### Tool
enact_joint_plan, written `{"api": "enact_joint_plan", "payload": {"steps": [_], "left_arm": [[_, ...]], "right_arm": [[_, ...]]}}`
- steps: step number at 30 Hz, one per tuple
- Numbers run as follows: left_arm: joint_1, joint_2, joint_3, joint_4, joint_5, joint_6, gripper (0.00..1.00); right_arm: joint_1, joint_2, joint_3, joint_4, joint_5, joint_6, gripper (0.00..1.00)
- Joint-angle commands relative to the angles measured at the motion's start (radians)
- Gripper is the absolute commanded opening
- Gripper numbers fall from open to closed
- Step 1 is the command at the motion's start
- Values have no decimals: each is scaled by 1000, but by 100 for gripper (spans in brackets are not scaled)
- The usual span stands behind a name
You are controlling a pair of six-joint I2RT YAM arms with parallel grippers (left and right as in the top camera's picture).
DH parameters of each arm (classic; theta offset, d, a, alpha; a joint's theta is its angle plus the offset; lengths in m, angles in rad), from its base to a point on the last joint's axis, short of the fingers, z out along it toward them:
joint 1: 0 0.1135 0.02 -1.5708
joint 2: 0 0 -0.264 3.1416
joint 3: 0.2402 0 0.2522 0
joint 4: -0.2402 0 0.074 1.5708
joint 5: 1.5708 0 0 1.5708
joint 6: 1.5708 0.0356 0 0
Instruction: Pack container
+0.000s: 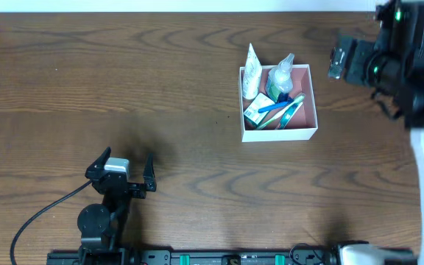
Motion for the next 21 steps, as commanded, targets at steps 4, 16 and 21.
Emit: {"api": "enact_joint_plan", "payload": {"steps": [4, 16, 21], "left_arm": [[5, -7, -31, -9, 7, -1, 98], [5, -7, -31, -9, 7, -1, 98], [5, -7, -31, -9, 7, -1, 98]], "right_arm": [[12, -314, -499, 341, 0, 2, 99], [7, -903, -1412, 1100, -39, -108, 99], [-21, -1030, -1608, 1244, -53, -98, 99]]}}
